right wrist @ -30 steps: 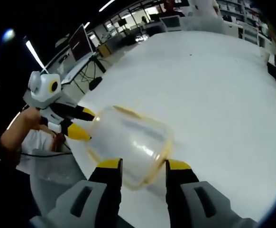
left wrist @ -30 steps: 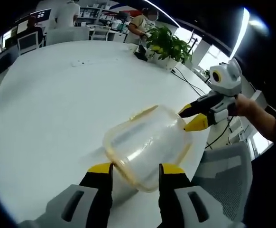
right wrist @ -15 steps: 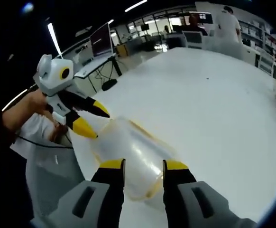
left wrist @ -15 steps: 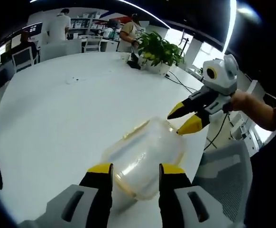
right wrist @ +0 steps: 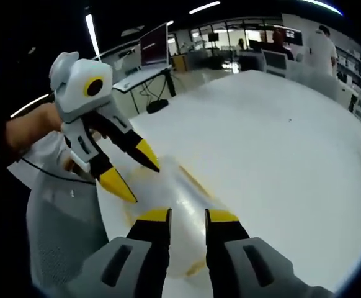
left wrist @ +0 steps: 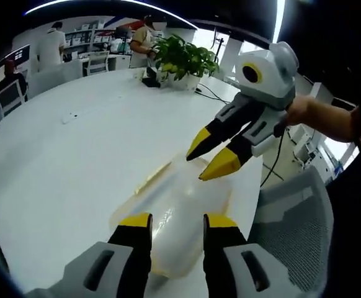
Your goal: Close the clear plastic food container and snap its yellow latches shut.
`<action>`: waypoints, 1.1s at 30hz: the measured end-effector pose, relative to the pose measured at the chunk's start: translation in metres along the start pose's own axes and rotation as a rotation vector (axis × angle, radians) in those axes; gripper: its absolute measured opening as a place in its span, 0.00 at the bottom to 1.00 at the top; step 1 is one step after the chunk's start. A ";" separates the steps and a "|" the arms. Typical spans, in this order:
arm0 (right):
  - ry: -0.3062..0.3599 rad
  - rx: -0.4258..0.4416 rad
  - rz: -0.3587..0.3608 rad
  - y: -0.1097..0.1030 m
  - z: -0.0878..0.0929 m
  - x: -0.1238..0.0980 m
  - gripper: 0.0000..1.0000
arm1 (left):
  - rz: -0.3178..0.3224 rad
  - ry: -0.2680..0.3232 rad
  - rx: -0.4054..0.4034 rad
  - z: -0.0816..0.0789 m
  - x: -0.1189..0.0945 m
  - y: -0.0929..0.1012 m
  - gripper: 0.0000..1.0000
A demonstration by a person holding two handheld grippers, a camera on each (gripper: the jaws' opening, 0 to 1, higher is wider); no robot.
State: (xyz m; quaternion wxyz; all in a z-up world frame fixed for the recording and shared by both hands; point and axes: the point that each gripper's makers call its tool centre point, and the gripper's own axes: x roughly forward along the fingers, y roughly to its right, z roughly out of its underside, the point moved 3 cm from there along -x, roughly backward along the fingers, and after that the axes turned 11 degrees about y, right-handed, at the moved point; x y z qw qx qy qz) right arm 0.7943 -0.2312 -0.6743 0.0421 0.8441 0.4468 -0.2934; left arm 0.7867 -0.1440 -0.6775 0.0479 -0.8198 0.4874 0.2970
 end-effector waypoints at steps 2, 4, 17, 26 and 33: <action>0.005 -0.022 -0.012 0.000 -0.002 0.004 0.15 | 0.010 -0.005 0.010 0.000 0.004 0.002 0.25; 0.007 -0.036 -0.026 -0.001 -0.003 0.007 0.15 | 0.021 -0.010 0.021 -0.001 0.006 0.004 0.25; -0.022 -0.150 -0.083 0.002 -0.009 0.022 0.16 | 0.091 -0.042 0.136 0.000 0.016 0.022 0.26; -0.059 -0.211 -0.173 0.003 -0.009 0.033 0.29 | 0.103 -0.061 0.248 0.009 0.014 0.029 0.29; -0.122 -0.227 -0.239 0.009 -0.008 0.041 0.32 | 0.094 -0.066 0.308 0.013 0.014 0.032 0.31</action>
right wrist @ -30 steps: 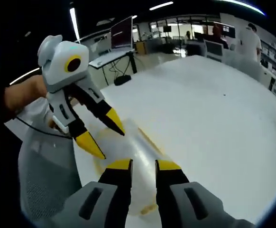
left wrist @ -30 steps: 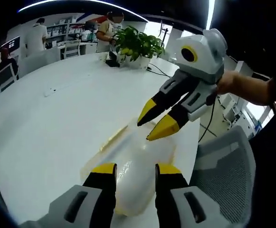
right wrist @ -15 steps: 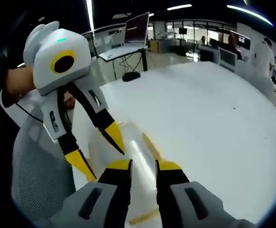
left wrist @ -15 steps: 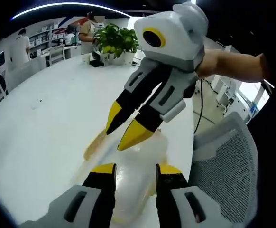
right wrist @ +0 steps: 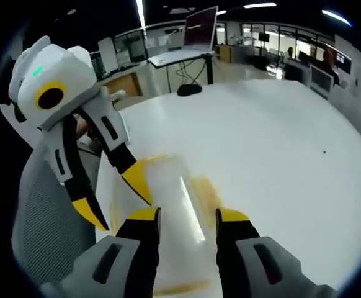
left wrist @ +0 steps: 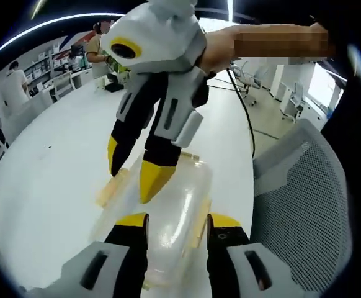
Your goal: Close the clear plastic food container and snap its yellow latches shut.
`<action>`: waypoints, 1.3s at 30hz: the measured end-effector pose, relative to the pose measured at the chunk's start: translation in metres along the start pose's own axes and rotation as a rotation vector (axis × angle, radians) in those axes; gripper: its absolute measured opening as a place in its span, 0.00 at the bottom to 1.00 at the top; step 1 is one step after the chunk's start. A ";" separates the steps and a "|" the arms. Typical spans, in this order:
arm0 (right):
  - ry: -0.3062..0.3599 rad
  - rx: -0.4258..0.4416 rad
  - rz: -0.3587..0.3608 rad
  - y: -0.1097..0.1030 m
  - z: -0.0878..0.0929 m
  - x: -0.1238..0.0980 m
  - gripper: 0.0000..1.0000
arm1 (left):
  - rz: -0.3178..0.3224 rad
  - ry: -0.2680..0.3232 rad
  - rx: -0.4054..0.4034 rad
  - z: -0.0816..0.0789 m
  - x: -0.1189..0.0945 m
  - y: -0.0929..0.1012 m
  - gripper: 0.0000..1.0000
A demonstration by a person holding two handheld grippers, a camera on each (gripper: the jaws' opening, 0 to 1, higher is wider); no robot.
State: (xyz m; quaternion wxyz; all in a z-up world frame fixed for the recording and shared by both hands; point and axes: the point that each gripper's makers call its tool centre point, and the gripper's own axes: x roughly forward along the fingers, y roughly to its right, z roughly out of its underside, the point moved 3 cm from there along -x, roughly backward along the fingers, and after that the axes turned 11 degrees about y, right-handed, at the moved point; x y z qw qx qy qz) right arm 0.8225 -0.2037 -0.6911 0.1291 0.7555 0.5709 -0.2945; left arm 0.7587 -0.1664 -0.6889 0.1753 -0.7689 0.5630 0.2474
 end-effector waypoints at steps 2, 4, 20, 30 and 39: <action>-0.019 0.003 -0.014 0.004 0.000 0.002 0.32 | 0.005 0.004 0.028 0.000 0.001 0.001 0.31; -0.026 0.002 -0.029 0.006 -0.001 0.003 0.32 | 0.011 0.000 0.046 0.001 0.001 0.003 0.32; -0.107 0.017 -0.161 0.007 -0.002 0.012 0.31 | 0.019 0.001 0.247 0.001 0.008 0.007 0.33; -0.145 0.034 -0.231 0.005 0.000 0.016 0.31 | 0.028 -0.006 0.348 0.003 0.011 0.007 0.35; -0.181 0.105 -0.278 0.008 0.001 0.020 0.33 | 0.030 -0.008 0.397 0.005 0.012 0.005 0.35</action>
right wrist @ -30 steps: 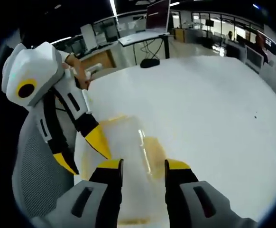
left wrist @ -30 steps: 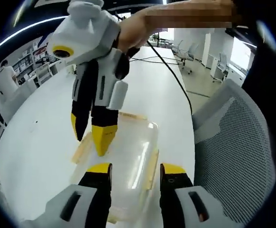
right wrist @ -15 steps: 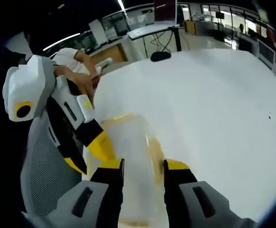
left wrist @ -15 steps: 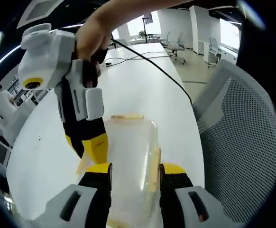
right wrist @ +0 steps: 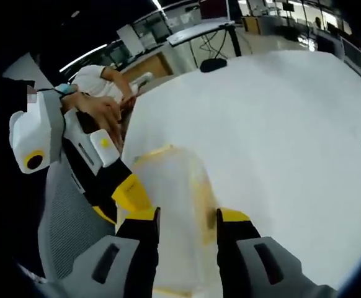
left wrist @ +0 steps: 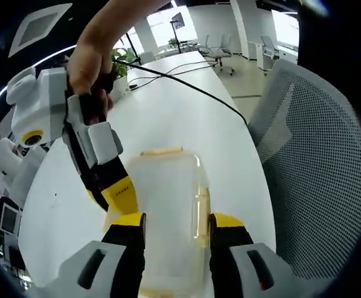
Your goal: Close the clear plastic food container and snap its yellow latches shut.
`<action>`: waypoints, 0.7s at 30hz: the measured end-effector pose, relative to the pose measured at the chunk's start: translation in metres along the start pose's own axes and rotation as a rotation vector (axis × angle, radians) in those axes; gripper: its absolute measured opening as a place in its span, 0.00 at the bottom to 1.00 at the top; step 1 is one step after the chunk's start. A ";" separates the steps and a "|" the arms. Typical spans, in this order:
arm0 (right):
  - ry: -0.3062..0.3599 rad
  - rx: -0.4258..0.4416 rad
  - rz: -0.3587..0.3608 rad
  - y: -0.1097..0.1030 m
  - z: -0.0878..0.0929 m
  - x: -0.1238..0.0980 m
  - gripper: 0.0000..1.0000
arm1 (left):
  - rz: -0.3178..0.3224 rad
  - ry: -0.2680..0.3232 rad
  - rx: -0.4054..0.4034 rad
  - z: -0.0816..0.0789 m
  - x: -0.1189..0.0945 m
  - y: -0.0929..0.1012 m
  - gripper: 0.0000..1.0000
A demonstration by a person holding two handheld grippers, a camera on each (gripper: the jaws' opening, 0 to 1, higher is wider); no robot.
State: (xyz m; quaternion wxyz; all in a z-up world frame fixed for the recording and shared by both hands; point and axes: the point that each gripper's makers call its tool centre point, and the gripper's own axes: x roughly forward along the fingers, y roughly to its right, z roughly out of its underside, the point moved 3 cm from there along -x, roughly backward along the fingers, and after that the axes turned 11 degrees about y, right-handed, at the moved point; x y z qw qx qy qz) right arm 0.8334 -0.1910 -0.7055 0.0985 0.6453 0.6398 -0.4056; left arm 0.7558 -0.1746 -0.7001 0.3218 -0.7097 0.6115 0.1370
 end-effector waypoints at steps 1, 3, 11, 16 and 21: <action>-0.003 0.002 -0.002 0.000 0.000 0.000 0.33 | -0.001 0.001 0.003 0.000 0.000 0.000 0.35; -0.009 0.008 -0.012 -0.001 0.000 0.001 0.33 | -0.005 -0.005 0.003 0.000 0.000 0.000 0.35; -0.024 0.041 -0.025 -0.002 0.002 0.001 0.28 | -0.024 -0.014 -0.007 0.001 0.001 -0.001 0.31; -0.040 0.022 -0.027 -0.004 0.003 0.001 0.24 | -0.038 -0.005 -0.019 0.003 0.003 -0.001 0.30; -0.038 0.040 -0.024 -0.003 0.002 0.001 0.26 | -0.027 0.004 -0.004 0.000 0.003 -0.002 0.30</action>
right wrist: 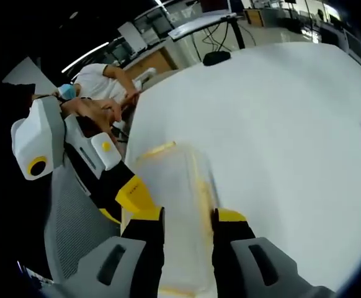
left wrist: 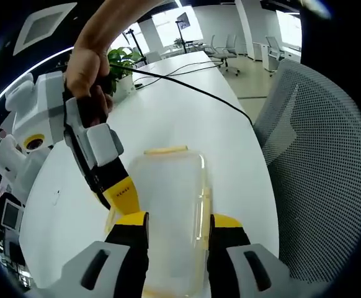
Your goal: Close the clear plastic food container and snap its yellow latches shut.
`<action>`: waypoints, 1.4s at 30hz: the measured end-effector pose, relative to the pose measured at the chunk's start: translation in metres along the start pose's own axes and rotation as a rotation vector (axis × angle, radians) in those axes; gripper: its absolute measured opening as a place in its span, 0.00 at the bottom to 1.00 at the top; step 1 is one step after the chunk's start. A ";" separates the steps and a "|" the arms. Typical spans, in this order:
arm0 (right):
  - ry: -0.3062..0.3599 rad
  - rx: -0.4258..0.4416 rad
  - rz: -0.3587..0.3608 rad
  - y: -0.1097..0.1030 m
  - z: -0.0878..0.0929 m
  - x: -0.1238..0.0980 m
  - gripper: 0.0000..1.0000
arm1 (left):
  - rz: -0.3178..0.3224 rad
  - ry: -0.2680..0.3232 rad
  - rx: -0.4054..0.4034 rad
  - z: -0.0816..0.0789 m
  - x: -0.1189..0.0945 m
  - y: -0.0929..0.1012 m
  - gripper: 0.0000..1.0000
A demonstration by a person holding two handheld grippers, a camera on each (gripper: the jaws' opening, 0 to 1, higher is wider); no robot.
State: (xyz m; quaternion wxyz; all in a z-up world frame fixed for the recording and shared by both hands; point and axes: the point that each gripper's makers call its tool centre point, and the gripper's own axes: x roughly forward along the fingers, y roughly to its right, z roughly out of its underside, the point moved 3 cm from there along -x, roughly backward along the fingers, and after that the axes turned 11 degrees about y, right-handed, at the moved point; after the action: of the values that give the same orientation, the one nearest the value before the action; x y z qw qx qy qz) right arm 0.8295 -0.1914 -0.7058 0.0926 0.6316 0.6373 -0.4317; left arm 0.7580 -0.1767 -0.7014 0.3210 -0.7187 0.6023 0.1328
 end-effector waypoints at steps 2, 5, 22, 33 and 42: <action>0.006 0.003 -0.001 0.000 -0.001 0.000 0.27 | 0.002 0.005 0.004 -0.001 -0.001 0.000 0.31; 0.019 0.001 -0.001 0.000 -0.001 0.000 0.28 | 0.006 0.011 0.014 -0.002 -0.002 0.001 0.31; 0.045 -0.028 0.013 -0.003 -0.003 -0.002 0.29 | 0.019 0.008 0.047 -0.005 -0.005 0.002 0.33; 0.061 -0.050 0.032 -0.003 -0.004 -0.004 0.29 | 0.031 0.002 0.022 -0.006 -0.005 0.000 0.33; 0.106 -0.096 0.077 0.001 -0.013 -0.010 0.34 | 0.024 0.010 0.007 -0.010 -0.012 -0.005 0.38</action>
State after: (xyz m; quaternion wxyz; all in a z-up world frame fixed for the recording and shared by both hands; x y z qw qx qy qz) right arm 0.8375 -0.1901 -0.6910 0.1055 0.6723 0.6367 -0.3626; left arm 0.7576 -0.1730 -0.6854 0.3190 -0.7111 0.6127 0.1310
